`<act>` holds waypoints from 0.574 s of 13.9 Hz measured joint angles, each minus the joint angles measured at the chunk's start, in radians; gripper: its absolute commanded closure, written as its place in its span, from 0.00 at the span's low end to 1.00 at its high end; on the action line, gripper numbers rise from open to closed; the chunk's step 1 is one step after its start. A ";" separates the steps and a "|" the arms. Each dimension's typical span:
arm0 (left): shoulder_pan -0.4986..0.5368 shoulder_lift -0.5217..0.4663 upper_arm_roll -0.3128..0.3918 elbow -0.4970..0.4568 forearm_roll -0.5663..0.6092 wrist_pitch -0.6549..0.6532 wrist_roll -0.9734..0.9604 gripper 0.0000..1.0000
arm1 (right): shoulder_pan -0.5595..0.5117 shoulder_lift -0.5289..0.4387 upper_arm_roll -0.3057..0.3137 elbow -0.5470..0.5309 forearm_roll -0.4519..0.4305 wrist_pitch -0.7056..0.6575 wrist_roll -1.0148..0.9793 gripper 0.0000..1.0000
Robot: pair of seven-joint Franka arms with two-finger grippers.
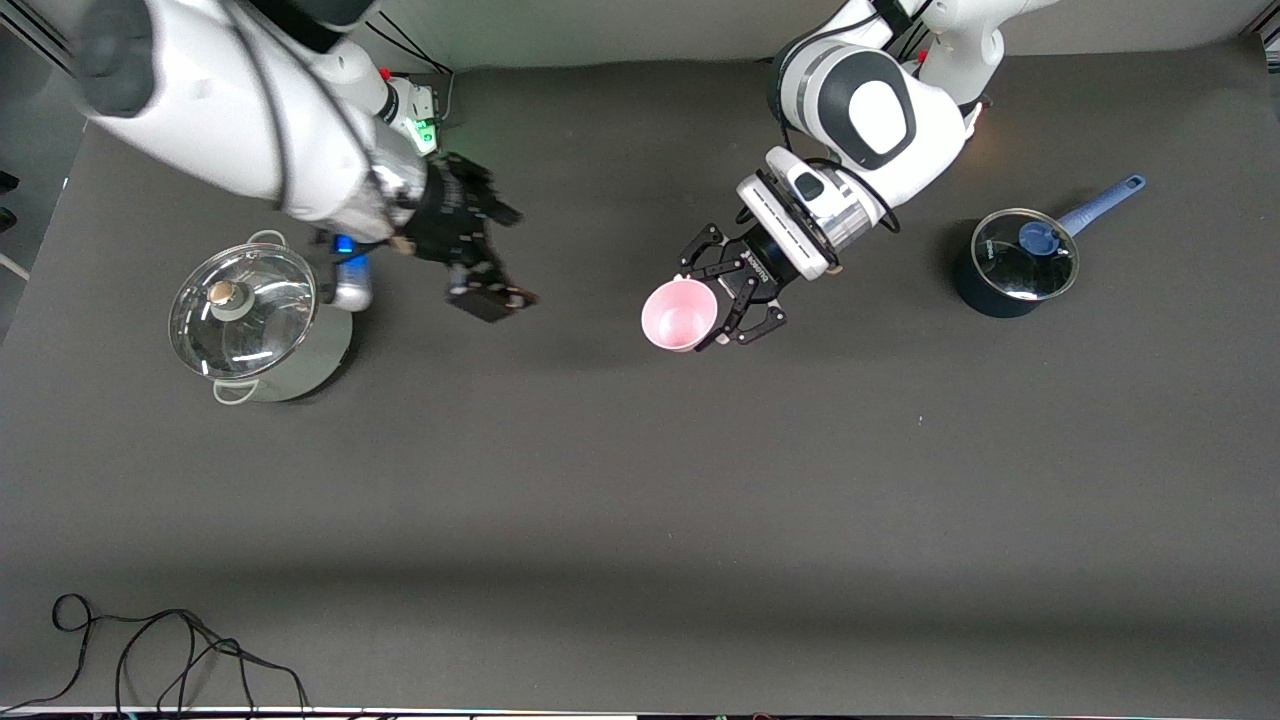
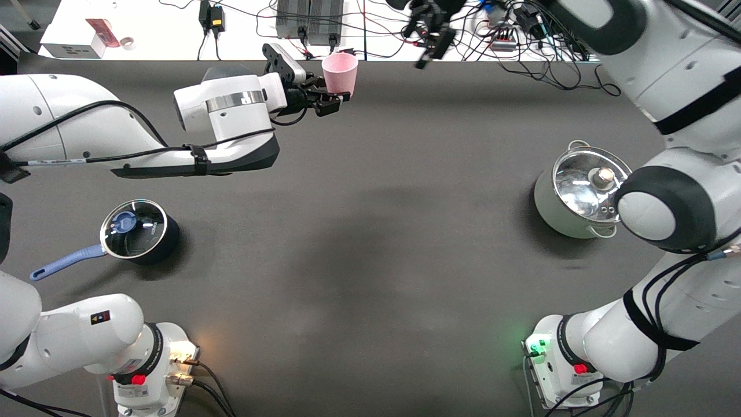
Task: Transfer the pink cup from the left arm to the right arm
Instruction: 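Reach the right gripper toward the pink cup held by the left gripper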
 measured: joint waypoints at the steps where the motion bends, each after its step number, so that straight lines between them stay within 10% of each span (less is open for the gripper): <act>1: 0.000 0.000 0.000 0.000 0.000 0.000 0.000 0.73 | 0.025 0.012 0.000 0.008 0.000 0.031 0.002 0.01; 8: 0.000 0.000 0.000 0.000 -0.001 0.007 -0.002 0.72 | 0.152 0.060 0.003 0.067 -0.156 0.047 -0.189 0.01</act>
